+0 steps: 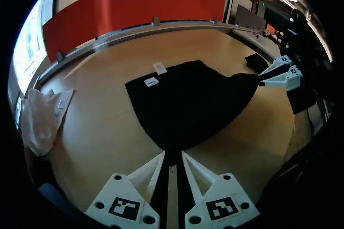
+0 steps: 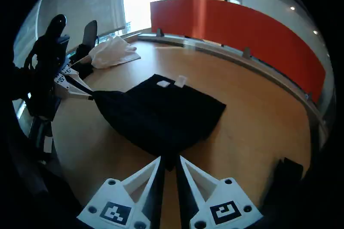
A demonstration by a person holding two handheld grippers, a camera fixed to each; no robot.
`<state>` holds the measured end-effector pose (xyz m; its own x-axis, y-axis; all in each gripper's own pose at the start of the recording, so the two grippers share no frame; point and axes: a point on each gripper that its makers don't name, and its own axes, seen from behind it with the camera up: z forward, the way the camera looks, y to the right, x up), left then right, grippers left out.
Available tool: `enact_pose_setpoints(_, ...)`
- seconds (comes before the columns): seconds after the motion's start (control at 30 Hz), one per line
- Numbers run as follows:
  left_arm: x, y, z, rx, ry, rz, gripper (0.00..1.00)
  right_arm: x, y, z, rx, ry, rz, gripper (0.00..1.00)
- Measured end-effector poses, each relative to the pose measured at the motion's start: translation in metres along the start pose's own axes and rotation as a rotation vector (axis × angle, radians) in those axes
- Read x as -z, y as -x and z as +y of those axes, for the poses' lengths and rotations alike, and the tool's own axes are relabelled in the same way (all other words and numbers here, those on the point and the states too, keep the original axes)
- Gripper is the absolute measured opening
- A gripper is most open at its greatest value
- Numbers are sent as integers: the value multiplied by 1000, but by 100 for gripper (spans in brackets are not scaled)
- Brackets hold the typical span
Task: Fold towel
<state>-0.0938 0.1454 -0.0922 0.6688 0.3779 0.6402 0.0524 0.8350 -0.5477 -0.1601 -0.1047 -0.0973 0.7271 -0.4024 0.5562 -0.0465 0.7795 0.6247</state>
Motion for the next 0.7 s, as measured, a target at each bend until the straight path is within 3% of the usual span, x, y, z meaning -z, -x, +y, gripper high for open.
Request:
enact_pose_setpoints(0.4, 31, -11, 9, 43, 12, 16, 11, 28, -18, -9, 6, -17, 29, 17)
enact_pose_setpoints(0.7, 48, -18, 14, 46, 14, 26, 11, 45, -27, -17, 33, -26, 44, 17)
